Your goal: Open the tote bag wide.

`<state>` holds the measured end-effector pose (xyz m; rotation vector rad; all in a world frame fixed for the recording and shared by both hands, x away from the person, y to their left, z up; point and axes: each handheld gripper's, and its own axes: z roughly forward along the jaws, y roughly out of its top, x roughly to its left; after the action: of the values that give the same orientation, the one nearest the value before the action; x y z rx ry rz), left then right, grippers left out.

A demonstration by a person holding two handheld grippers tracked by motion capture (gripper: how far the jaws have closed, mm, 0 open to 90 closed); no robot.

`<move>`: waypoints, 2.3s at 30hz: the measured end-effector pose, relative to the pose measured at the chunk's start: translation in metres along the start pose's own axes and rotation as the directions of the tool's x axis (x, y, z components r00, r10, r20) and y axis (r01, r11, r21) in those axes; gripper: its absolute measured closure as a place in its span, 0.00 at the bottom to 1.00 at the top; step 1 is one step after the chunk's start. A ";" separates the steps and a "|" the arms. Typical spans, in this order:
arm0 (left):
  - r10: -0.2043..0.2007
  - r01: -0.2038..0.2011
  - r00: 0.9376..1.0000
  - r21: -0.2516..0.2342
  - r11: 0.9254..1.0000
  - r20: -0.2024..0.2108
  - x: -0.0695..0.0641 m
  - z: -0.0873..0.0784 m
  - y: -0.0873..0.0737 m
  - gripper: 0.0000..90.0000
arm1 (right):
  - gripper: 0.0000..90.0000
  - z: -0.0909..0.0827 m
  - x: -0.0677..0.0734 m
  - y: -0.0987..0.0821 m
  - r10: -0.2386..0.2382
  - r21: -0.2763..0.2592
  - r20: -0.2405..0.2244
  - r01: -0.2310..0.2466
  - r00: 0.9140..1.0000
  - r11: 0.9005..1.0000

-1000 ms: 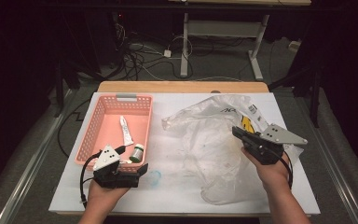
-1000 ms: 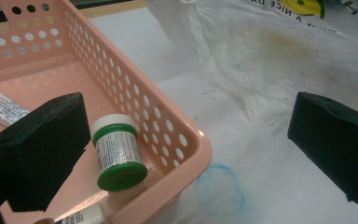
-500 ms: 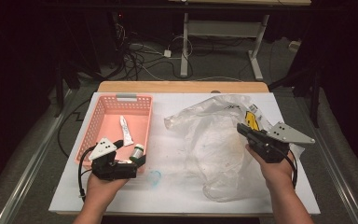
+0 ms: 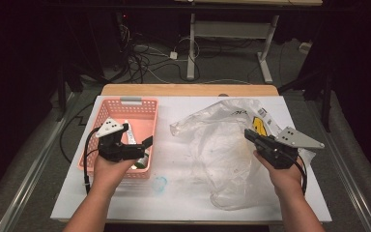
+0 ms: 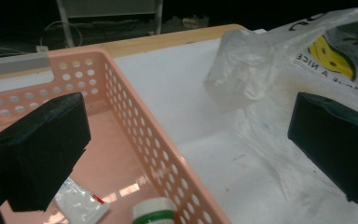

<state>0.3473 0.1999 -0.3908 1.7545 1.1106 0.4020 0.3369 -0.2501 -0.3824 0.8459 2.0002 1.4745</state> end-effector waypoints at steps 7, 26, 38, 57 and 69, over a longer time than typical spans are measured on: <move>-0.006 0.009 0.998 0.043 0.999 -0.064 0.021 0.019 0.015 0.00 | 1.00 0.000 0.000 0.000 -0.002 0.000 -0.001 0.002 1.000 1.000; -0.095 0.131 0.978 0.187 0.974 -0.187 0.074 0.058 0.022 0.00 | 1.00 0.001 0.000 -0.002 -0.006 0.005 -0.006 0.006 1.000 1.000; -0.136 0.218 0.960 0.347 0.912 -0.244 0.098 0.080 0.013 0.16 | 1.00 0.000 -0.001 -0.002 -0.010 0.003 -0.007 0.010 1.000 1.000; -0.158 0.329 0.929 0.554 0.765 -0.334 0.115 0.105 -0.007 0.46 | 1.00 0.002 0.000 -0.004 -0.003 0.012 -0.010 0.003 1.000 1.000; -0.055 0.254 0.941 0.591 0.766 -0.334 0.104 0.110 -0.007 0.67 | 1.00 0.003 0.002 -0.004 -0.008 0.012 -0.018 0.008 1.000 1.000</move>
<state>0.4743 0.2248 -0.4695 2.1995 1.7512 0.1975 0.3372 -0.2477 -0.3870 0.8318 2.0254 1.4722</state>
